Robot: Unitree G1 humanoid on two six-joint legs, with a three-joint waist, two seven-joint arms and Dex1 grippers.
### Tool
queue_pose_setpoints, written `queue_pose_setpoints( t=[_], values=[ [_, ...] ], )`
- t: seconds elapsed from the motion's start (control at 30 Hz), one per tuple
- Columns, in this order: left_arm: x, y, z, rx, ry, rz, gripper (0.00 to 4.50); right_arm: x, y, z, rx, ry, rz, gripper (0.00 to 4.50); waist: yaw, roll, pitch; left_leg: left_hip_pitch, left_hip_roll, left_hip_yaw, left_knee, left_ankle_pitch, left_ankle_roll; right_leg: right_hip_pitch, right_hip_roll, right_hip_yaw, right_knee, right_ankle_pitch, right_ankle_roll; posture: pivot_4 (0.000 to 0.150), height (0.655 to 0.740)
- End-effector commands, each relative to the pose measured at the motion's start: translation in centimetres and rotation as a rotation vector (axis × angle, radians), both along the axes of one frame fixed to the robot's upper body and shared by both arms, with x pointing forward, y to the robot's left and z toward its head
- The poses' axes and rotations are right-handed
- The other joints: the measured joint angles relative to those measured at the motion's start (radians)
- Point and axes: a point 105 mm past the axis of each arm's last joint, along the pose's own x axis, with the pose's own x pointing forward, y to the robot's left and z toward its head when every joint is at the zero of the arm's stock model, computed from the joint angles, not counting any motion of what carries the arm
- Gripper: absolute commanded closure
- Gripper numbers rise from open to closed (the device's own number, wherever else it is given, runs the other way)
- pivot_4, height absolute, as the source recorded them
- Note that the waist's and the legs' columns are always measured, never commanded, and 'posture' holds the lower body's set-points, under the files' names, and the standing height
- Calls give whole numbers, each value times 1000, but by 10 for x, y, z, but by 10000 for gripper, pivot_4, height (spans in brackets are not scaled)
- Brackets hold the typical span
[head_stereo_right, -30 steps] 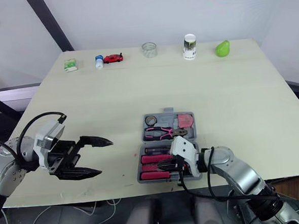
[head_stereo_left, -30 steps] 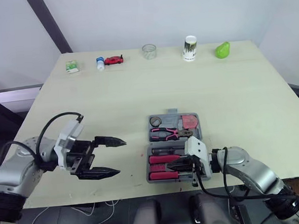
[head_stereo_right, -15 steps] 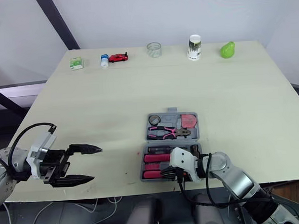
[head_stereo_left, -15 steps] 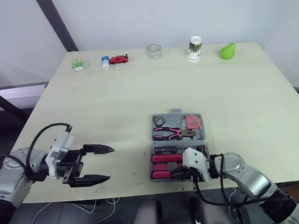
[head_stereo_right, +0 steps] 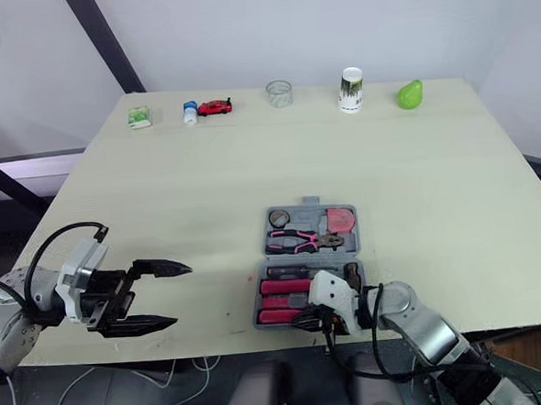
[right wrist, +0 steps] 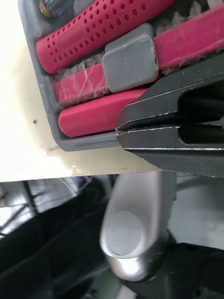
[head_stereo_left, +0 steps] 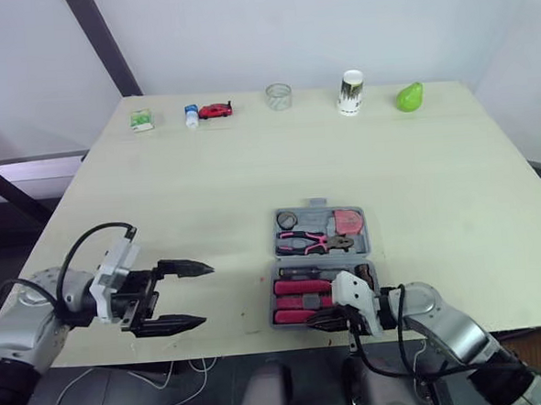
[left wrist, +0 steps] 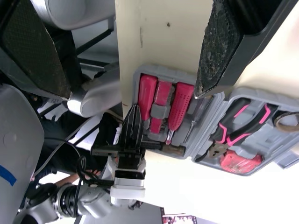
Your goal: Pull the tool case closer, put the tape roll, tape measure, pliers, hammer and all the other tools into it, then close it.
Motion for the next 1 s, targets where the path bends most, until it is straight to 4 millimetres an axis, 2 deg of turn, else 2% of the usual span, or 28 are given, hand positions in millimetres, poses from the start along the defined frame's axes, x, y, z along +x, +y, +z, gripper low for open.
queue_pose_setpoints(
  t=[0.03, 0.17, 0.27, 0.37, 0.47, 0.53, 0.57, 0.6, 0.67, 0.73, 0.77, 0.8, 0.83, 1.0],
  values=[
    [-3, -3, 9, -54, -16, -39, 0, 11, -7, 32, 137, -46, -107, 44223, 1, 2, 2, 0, 0, 0, 0, 0, 0, 0, 0, 0, 0, 0, 0, 1500, 7400],
    [2, -6, 12, -128, -11, 1, 0, 8, -13, 70, 240, -111, -144, 44223, 1, 3, 3, -2, 0, -1, 2, 0, 0, -1, 0, 0, 1, 0, 0, 1500, 7400],
    [16, -15, 15, -192, -35, 122, 0, 11, -21, 94, 310, -147, -231, 44223, 0, 3, 3, -2, 0, -2, 2, 0, 0, -1, 0, 0, 1, 0, 0, 1500, 7400],
    [29, -25, 16, -239, -61, 243, 0, 22, -40, 105, 313, -190, -358, 44223, 0, 3, 3, -2, 0, -2, 2, 0, 0, -1, 0, 0, 1, 0, 0, 1500, 7400],
    [44, -39, 13, -254, -67, 370, 0, 43, -73, 109, 333, -209, -538, 44223, 2, 2, 3, -2, 0, -2, 2, 0, 0, 0, -1, 0, 1, 1, 2, 1500, 7400],
    [51, -43, 7, -215, -77, 441, 0, 49, -87, 108, 310, -245, -592, 44223, 2, 2, 3, -2, 0, -2, 3, 0, 0, 0, -2, 1, 0, 1, 2, 1500, 7400],
    [55, -43, 5, -199, -73, 481, 0, 50, -92, 107, 297, -256, -599, 39078, 1, 2, 3, -2, -1, -2, 3, 0, 0, 0, -2, 1, 0, 1, 2, 1500, 7400],
    [58, -44, 2, -192, -62, 515, 0, 49, -97, 105, 286, -256, -600, 36216, 0, 3, 3, -2, -1, -2, 3, 0, 0, 0, -1, 1, 0, 2, 2, 1500, 7400],
    [64, -47, -4, -185, -45, 576, 0, 46, -116, 95, 234, -262, -615, 27202, 1, 3, 3, -2, -1, -2, 2, 0, 0, 0, -1, 1, 1, 2, 2, 1500, 7400],
    [66, -48, -6, -207, -27, 611, 0, 38, -130, 86, 202, -257, -608, 15636, 3, 3, 3, -2, -1, -2, 2, 0, 0, 0, -1, 1, 0, 2, 2, 1500, 7400],
    [67, -47, -7, -209, -24, 627, 0, 35, -135, 82, 185, -259, -613, 11563, 2, 3, 3, -2, -1, -2, 2, 0, 0, 0, -2, 1, 0, 2, 2, 1500, 7400],
    [66, -41, -12, -203, -18, 658, 0, 27, -149, 77, 158, -254, -641, 4756, 2, 3, 3, -2, -1, -1, 3, 0, 0, 0, -2, 1, 0, 2, 2, 1500, 7400],
    [65, -36, -15, -196, -15, 678, 0, 21, -158, 74, 139, -252, -660, 302, 2, 4, 3, -2, -1, -1, 3, 0, 0, 0, -1, 1, 0, 2, 2, 1500, 7400],
    [49, -1, -40, -112, 0, 769, 0, -28, -216, 55, 19, -193, -804, 302, 0, 4, 3, -1, -1, -1, 1, 0, 0, 0, -1, 2, 0, 1, 2, 1500, 7400]
  ],
)
